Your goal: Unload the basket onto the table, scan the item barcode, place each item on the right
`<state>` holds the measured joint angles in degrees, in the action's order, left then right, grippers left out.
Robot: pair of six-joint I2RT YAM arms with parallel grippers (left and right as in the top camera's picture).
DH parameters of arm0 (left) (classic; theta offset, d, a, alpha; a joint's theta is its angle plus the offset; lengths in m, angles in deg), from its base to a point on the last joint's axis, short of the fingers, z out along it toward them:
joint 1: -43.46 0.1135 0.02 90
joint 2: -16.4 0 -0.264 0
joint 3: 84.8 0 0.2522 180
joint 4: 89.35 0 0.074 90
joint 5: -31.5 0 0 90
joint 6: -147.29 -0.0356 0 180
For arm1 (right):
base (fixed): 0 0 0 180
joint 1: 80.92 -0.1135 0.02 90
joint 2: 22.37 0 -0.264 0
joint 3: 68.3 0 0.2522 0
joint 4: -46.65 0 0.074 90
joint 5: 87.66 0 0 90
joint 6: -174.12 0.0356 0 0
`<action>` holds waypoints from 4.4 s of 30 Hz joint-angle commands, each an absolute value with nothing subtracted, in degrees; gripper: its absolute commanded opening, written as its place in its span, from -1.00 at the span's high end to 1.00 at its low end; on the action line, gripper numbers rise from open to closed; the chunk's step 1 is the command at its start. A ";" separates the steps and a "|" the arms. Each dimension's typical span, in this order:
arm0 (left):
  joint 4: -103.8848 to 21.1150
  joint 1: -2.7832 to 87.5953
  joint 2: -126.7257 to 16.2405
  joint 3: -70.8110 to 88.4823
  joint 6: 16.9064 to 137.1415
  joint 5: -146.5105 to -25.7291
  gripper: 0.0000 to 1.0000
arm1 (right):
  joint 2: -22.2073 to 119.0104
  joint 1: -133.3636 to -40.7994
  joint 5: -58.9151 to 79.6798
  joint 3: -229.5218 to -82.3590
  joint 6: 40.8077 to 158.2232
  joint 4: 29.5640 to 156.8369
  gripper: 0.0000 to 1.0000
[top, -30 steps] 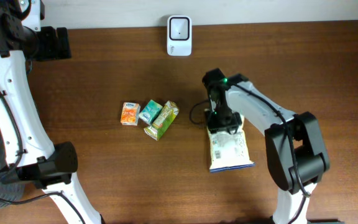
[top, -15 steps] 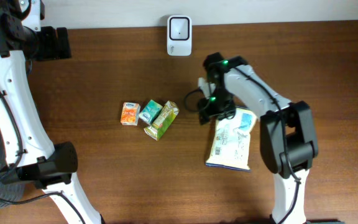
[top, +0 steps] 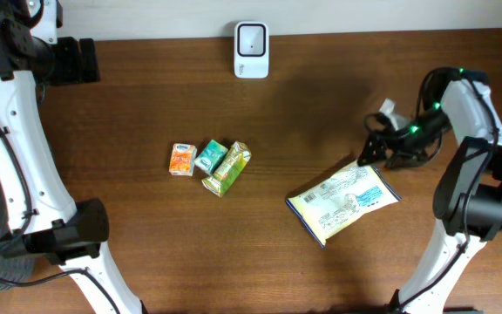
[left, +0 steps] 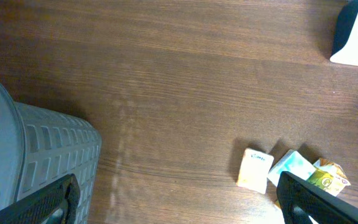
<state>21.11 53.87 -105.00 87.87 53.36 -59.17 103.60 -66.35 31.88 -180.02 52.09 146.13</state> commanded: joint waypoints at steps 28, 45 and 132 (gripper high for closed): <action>21.11 53.98 -104.89 88.26 52.45 -59.76 -0.98 | 98.53 -73.41 28.32 -175.67 60.89 136.84 -0.74; 21.11 53.98 -104.89 88.26 52.45 -59.76 -0.98 | 104.32 -73.37 55.72 -165.11 60.15 125.58 0.92; 21.11 54.02 -104.89 88.26 52.45 -59.76 -0.98 | 72.83 -46.74 29.04 -141.88 98.58 88.56 0.52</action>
<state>21.09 53.87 -105.00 87.87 53.36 -59.17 73.90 -46.50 30.50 -142.05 97.85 86.83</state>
